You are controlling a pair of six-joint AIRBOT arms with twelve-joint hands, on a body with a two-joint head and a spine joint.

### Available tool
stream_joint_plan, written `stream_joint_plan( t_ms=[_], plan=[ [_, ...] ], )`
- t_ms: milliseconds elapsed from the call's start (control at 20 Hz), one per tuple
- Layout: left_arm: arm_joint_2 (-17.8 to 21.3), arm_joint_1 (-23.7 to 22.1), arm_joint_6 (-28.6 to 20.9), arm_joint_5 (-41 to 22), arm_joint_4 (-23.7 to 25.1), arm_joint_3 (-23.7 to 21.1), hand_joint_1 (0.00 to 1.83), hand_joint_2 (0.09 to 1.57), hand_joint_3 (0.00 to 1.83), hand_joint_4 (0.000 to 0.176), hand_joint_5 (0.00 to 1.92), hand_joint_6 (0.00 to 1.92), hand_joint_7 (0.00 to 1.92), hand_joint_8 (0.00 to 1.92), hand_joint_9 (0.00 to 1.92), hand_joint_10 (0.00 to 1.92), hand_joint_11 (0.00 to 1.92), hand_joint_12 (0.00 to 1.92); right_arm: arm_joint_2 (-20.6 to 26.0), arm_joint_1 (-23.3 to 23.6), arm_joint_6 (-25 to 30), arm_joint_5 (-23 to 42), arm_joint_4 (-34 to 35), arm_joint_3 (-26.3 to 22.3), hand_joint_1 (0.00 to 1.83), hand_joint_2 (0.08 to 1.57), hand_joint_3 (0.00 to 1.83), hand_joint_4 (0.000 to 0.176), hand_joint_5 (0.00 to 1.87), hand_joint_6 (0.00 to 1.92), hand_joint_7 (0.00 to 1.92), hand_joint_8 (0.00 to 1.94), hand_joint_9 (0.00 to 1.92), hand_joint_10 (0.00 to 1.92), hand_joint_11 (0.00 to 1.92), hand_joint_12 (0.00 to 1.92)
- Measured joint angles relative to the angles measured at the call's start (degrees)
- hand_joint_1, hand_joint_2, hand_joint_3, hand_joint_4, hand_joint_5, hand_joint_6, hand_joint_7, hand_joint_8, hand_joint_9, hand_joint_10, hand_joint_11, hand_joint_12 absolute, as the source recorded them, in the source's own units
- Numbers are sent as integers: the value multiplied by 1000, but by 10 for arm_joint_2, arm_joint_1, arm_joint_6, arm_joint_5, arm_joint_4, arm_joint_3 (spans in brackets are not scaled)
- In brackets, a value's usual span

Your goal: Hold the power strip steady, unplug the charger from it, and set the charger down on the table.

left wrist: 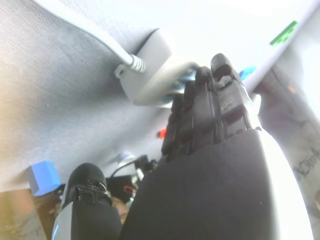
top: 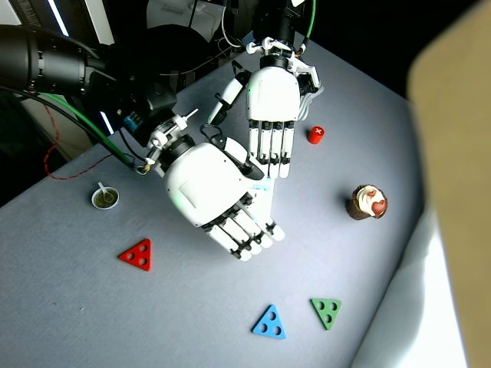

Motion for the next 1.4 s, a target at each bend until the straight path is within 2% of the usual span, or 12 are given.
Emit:
stream_joint_plan(
  t_ms=[750,1000,1100,1400],
  plan=[
    [-1,5,0,-2,2,0,0,1021,0,0,140,3,186,3,178,4,135,199,-1,8,0,0,4,-9,718,1067,0,0,322,0,397,2,392,2,216,459],
    [-1,7,0,-2,2,0,0,1016,0,0,135,0,181,0,175,1,125,193,8,14,1,5,37,-20,668,1087,4,0,335,10,412,7,404,5,215,470],
    [0,7,0,-2,2,0,0,1015,0,0,137,2,183,2,172,0,120,191,15,17,13,5,50,-29,684,1085,2,0,341,8,413,4,404,3,211,470],
    [1,9,0,-5,2,0,0,1016,0,0,155,7,197,6,183,4,130,196,15,21,50,5,34,-31,698,1077,0,0,356,9,430,7,418,6,222,477]
  ],
)
